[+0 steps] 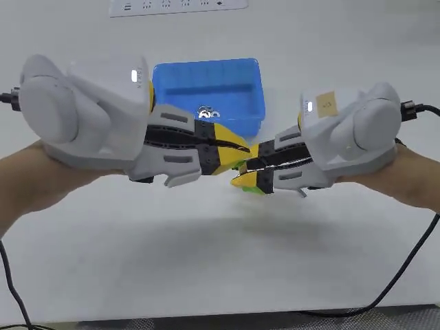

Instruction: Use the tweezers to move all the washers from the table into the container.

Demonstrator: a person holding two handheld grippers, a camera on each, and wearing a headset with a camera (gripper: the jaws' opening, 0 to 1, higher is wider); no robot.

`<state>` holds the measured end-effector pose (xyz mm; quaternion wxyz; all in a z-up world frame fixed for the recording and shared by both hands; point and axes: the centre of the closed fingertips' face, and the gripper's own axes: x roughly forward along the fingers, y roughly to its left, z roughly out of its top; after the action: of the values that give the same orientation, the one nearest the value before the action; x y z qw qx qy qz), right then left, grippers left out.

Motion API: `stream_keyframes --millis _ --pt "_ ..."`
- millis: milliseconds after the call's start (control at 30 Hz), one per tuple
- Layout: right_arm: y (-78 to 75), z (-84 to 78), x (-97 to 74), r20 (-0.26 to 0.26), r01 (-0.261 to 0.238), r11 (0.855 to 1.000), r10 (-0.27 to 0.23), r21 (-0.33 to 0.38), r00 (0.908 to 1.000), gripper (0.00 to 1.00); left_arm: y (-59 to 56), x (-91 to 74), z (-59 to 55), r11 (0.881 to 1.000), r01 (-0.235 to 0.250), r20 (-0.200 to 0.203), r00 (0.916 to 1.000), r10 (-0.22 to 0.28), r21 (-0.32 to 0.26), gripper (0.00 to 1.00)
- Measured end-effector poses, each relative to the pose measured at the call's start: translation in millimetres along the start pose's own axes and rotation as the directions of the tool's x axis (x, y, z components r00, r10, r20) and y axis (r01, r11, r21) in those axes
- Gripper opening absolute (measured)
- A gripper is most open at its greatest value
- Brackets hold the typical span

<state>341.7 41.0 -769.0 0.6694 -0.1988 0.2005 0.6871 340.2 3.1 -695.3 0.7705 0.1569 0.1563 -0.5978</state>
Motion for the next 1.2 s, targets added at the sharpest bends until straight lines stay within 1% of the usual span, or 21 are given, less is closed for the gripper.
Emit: stream_keyframes --millis 233,300,333,467,567,633,667,767,867,933,1067,1200 --pt "0.2 -2.7 2.1 -0.014 -0.009 0.999 0.008 -0.044 0.9999 0.11 -0.3 1.2 0.1 1.0 -0.002 -0.001 1.0 0.002 -0.004 0.04" --pt "0.3 -4.6 3.0 -0.023 -0.008 0.997 0.007 -0.074 0.9997 0.1 -0.9 2.6 0.3 1.0 -0.001 0.0 1.0 0.001 -0.007 0.05" --pt "0.0 -4.4 2.7 -0.023 -0.007 0.996 0.005 -0.092 0.9997 0.1 -1.2 2.9 0.1 1.0 0.001 0.001 1.0 -0.001 -0.012 0.05" --pt "0.8 -5.1 2.1 -0.016 0.004 0.993 -0.006 -0.121 0.9999 0.09 -2.3 4.5 -0.8 1.0 0.001 -0.004 1.0 -0.001 -0.009 0.05" --pt "0.8 -4.6 2.4 -0.016 0.011 0.992 -0.013 -0.129 0.9998 0.09 -2.7 4.3 -2.4 1.0 0.0 -0.011 0.9999 0.0 -0.018 0.05" --pt "1.3 -4.6 2.4 -0.016 0.01 0.991 -0.013 -0.134 0.9998 0.09 -4.7 4.1 -3.4 0.998 0.006 -0.008 0.9999 -0.006 -0.066 0.06" --pt "1.3 -4.5 2.5 -0.016 0.012 0.991 -0.014 -0.135 0.9998 0.09 -3.7 3.9 -3.8 0.998 0.001 -0.007 1.0 -0.001 -0.07 0.06" --pt "-0.1 -4.1 2.9 -0.01 0.021 0.991 -0.022 -0.13 0.9997 0.09 -6.4 3.2 -6.7 0.997 0.008 -0.016 0.9998 -0.01 -0.076 0.14" --pt "-0.2 -4.0 3.1 -0.005 0.027 0.991 -0.028 -0.128 0.9996 0.09 -9.9 2.6 -6.5 0.996 0.022 -0.013 0.9997 -0.023 -0.088 0.19" --pt "-0.1 -4.0 3.1 -0.003 0.03 0.992 -0.031 -0.123 0.9995 0.09 -9.8 2.1 -7.6 0.997 0.017 -0.021 0.9996 -0.018 -0.077 0.19" --pt "-1.1 -1.3 2.5 0.01 0.04 0.993 -0.039 -0.108 0.9992 0.09 -9.5 0.7 -9.9 0.997 0.008 -0.033 0.9994 -0.011 -0.075 0.21" --pt "-0.3 6.3 1.3 0.019 0.04 0.993 -0.038 -0.11 0.9991 0.09 -10.2 -4.8 -4.6 0.997 -0.003 -0.015 0.9999 0.001 -0.08 0.21"
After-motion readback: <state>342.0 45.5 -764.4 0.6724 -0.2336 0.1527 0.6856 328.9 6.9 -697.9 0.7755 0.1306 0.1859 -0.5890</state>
